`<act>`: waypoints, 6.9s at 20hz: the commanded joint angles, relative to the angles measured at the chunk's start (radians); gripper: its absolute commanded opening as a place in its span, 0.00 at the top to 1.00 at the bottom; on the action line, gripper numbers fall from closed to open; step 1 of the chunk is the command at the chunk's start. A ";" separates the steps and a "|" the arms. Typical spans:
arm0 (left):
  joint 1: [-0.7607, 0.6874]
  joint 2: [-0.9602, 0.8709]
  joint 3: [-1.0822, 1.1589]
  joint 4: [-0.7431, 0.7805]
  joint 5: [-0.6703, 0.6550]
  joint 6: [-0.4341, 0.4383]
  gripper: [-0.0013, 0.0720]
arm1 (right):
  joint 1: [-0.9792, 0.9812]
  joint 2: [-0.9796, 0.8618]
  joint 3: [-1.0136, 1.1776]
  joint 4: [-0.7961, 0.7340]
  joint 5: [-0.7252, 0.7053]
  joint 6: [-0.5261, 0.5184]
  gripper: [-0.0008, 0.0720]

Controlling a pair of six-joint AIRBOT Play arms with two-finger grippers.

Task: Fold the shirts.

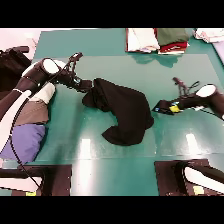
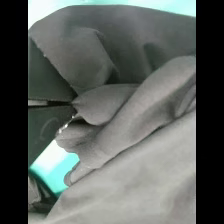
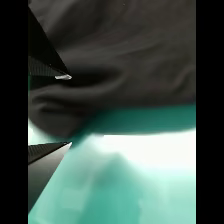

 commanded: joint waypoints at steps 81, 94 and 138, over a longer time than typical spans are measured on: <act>0.229 0.405 -0.550 -0.086 -0.066 0.104 0.95 | -0.615 0.092 -0.186 -0.154 0.230 0.039 0.29; 0.230 0.510 -0.480 -0.085 -0.069 0.075 0.95 | -0.204 0.115 0.055 -0.148 0.148 0.023 0.97; 0.230 -0.153 0.205 0.250 -0.285 -0.012 0.95 | -0.121 -0.373 0.708 -0.341 0.219 0.071 0.97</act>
